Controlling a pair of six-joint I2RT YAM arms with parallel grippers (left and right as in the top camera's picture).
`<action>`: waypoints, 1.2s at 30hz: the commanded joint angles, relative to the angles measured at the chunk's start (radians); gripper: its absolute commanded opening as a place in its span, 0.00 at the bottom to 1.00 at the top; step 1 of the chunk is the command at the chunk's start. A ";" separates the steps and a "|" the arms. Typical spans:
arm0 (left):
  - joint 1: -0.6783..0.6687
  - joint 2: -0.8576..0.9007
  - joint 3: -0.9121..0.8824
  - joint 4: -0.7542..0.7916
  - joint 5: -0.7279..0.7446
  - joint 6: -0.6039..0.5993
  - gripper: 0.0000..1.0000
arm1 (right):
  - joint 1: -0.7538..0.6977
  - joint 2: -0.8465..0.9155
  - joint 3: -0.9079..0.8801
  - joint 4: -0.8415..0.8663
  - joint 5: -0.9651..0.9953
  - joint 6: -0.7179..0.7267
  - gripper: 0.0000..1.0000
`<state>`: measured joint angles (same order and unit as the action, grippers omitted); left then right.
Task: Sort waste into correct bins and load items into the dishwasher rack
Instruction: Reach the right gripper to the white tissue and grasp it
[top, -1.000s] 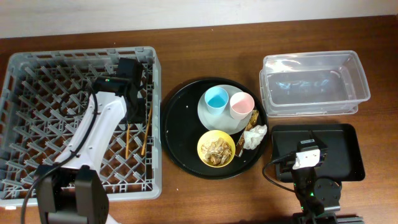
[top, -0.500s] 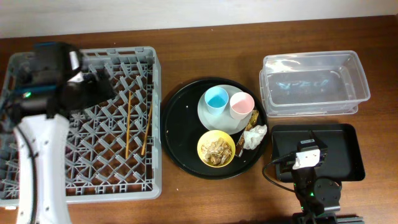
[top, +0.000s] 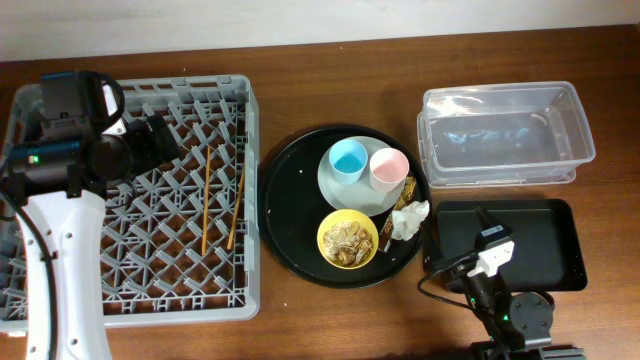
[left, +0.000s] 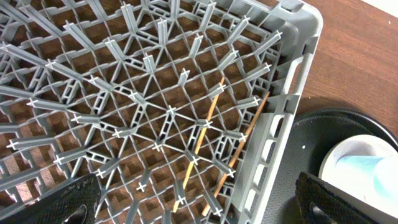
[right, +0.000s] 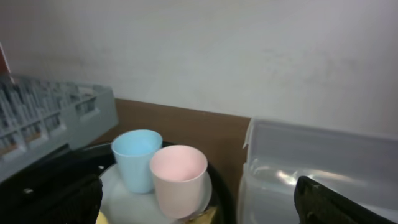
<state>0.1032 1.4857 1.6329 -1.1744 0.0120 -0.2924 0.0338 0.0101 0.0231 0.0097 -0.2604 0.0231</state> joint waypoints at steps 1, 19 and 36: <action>0.004 0.003 0.010 -0.002 0.011 -0.010 0.99 | 0.005 0.014 0.144 -0.062 -0.016 0.151 0.99; 0.004 0.003 0.010 -0.002 0.011 -0.010 0.99 | 0.005 1.221 1.663 -1.476 -0.101 0.121 0.99; 0.004 0.003 0.010 -0.002 0.011 -0.010 0.99 | 0.136 1.305 1.138 -1.166 0.090 0.300 0.59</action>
<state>0.1032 1.4868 1.6329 -1.1782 0.0196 -0.2928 0.1497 1.3155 1.2842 -1.2366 -0.2043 0.2749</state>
